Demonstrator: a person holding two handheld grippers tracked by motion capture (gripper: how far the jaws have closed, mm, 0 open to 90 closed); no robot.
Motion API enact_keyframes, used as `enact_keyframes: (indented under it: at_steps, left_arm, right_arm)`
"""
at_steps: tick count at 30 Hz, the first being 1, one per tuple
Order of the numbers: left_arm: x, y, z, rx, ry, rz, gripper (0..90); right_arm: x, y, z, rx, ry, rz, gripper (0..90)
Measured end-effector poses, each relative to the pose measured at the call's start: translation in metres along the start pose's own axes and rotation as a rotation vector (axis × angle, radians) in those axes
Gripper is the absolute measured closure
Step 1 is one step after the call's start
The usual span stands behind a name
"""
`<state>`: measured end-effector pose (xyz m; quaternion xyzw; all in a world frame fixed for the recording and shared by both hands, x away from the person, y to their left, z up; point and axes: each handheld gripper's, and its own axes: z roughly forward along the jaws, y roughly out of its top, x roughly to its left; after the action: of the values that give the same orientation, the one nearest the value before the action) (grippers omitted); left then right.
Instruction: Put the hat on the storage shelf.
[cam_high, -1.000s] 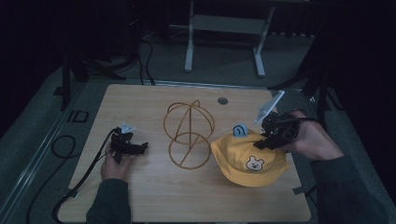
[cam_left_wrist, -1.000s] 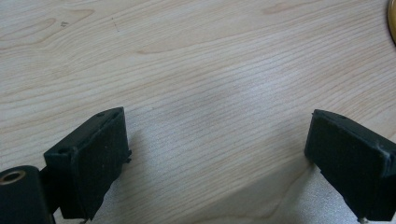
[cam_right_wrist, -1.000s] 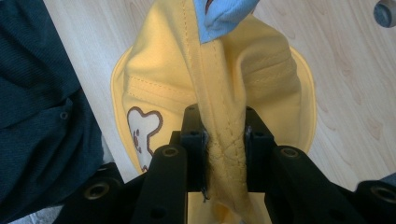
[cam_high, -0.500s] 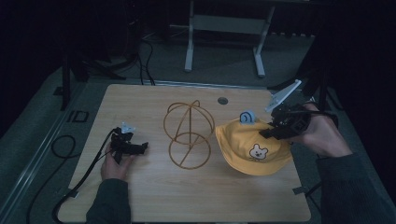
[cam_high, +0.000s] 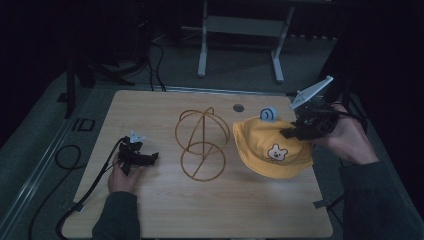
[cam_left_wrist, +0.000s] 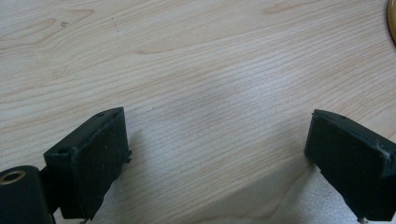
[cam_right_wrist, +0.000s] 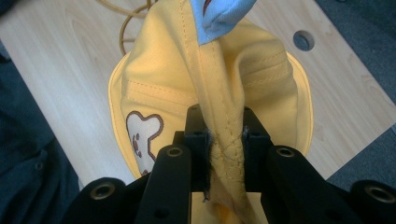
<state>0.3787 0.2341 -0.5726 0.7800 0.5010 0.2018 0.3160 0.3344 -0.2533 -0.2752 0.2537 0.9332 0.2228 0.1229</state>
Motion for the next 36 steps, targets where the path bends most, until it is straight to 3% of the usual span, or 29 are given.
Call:
enact_keyframes:
  at_steps: [19,36]
  left_arm:
    - [0.000,0.000,0.000,-0.002,0.001,0.001,6.2]
    - [0.000,0.000,0.000,-0.001,0.000,0.001,6.2]
  right_arm:
    - [-0.022,0.011,-0.011,-0.131,0.030,0.088,78.1]
    - [-0.020,0.035,-0.020,-0.183,0.007,0.069,78.1]
